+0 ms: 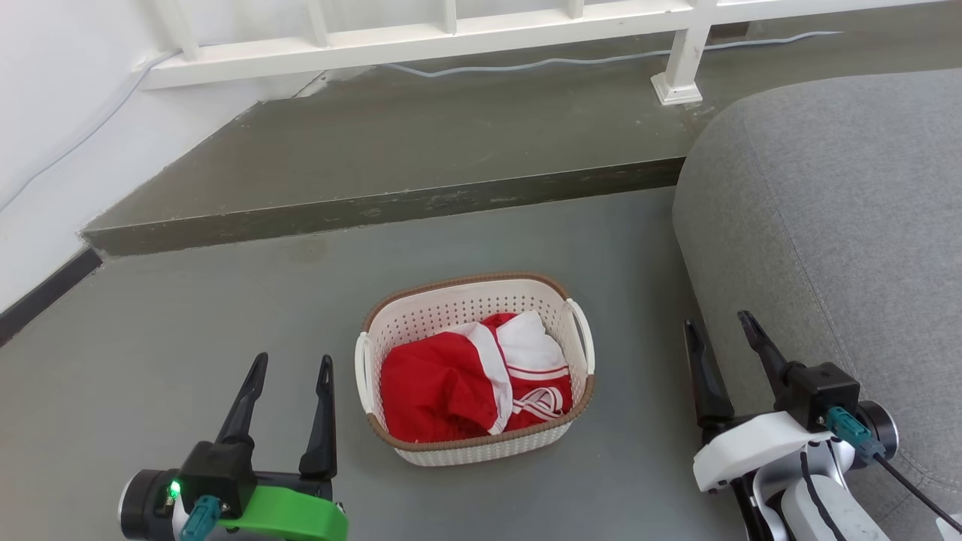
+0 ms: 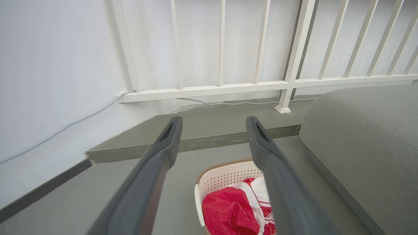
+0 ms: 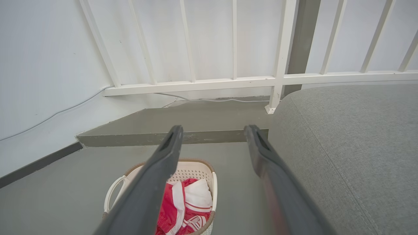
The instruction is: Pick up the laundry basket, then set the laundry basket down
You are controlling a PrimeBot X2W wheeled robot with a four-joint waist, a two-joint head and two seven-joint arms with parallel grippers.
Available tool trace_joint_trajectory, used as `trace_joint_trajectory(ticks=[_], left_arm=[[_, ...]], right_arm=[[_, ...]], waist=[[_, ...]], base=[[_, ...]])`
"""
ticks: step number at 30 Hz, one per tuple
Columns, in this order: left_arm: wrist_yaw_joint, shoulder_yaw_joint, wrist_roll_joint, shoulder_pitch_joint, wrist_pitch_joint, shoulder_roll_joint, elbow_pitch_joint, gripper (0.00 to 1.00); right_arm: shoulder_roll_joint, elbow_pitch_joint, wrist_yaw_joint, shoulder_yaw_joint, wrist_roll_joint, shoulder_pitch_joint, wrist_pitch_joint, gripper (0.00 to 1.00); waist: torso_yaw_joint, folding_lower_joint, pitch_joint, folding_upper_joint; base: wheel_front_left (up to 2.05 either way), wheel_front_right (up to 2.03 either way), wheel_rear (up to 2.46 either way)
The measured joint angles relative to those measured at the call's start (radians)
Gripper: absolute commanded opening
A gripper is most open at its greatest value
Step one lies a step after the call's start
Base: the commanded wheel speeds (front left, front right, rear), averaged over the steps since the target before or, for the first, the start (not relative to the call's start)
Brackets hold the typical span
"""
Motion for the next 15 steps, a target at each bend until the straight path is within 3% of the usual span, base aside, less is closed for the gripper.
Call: trace_joint_trajectory(ticks=[5, 6, 15], left_arm=[[0.000, 0.000, 0.000, 0.004, 0.000, -0.002, -0.002, 1.00], [0.000, 0.000, 0.000, 0.005, 0.000, -0.003, -0.002, 0.00], [-0.002, -0.015, -0.018, 0.026, 0.005, -0.009, 0.032, 0.00]], right_arm=[[0.001, 0.000, 0.000, -0.004, -0.004, 0.001, 0.000, 1.00], [0.001, 0.000, 0.000, -0.005, -0.005, 0.001, 0.000, 0.00], [0.012, 0.032, 0.009, -0.001, 0.016, 0.039, 0.001, 0.00]], waist=[[0.001, 0.0000, -0.002, 0.0000], [0.001, 0.0000, -0.002, 0.0000], [0.002, 0.0000, -0.003, 0.0000]], base=[[0.00, 0.00, 0.00], [0.00, 0.00, 0.00], [0.00, 0.00, 0.00]])
